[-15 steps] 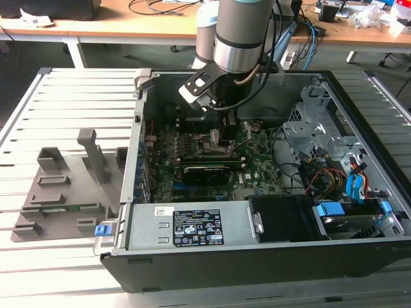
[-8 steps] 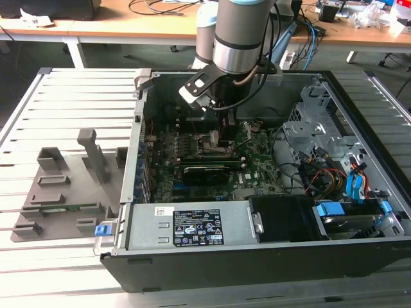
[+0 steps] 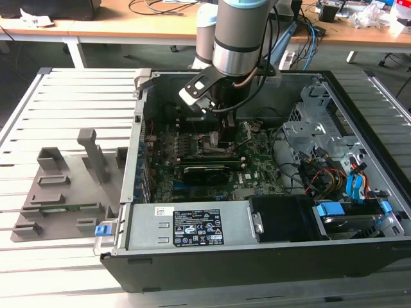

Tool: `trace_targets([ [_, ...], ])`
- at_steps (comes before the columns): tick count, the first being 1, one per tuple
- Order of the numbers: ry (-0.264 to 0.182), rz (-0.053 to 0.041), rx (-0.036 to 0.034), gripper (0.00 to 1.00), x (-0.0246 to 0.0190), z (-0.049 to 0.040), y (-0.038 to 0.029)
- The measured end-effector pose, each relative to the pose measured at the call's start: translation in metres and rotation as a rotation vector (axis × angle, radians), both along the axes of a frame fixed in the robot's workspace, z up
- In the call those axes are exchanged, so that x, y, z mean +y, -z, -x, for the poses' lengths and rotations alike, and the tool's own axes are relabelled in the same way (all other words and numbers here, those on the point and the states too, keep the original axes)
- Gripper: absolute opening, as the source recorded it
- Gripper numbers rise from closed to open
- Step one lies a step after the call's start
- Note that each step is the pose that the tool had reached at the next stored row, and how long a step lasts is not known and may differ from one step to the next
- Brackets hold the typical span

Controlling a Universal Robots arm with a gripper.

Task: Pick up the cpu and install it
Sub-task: 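Place the cpu into insertion slot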

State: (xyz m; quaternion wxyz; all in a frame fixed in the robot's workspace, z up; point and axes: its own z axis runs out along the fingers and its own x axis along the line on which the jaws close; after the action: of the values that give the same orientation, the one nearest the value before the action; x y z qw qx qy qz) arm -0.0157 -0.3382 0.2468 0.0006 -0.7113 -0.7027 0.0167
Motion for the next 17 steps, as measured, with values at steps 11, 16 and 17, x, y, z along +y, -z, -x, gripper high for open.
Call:
trace_targets([
  [11,0.0,0.0005,0.0,0.54,0.0,0.0,0.003],
  [16,0.0,0.0005,-0.0001,0.54,0.0,0.0,0.0076],
  [17,0.0,0.0005,-0.0001,0.54,0.0,0.0,0.01],
])
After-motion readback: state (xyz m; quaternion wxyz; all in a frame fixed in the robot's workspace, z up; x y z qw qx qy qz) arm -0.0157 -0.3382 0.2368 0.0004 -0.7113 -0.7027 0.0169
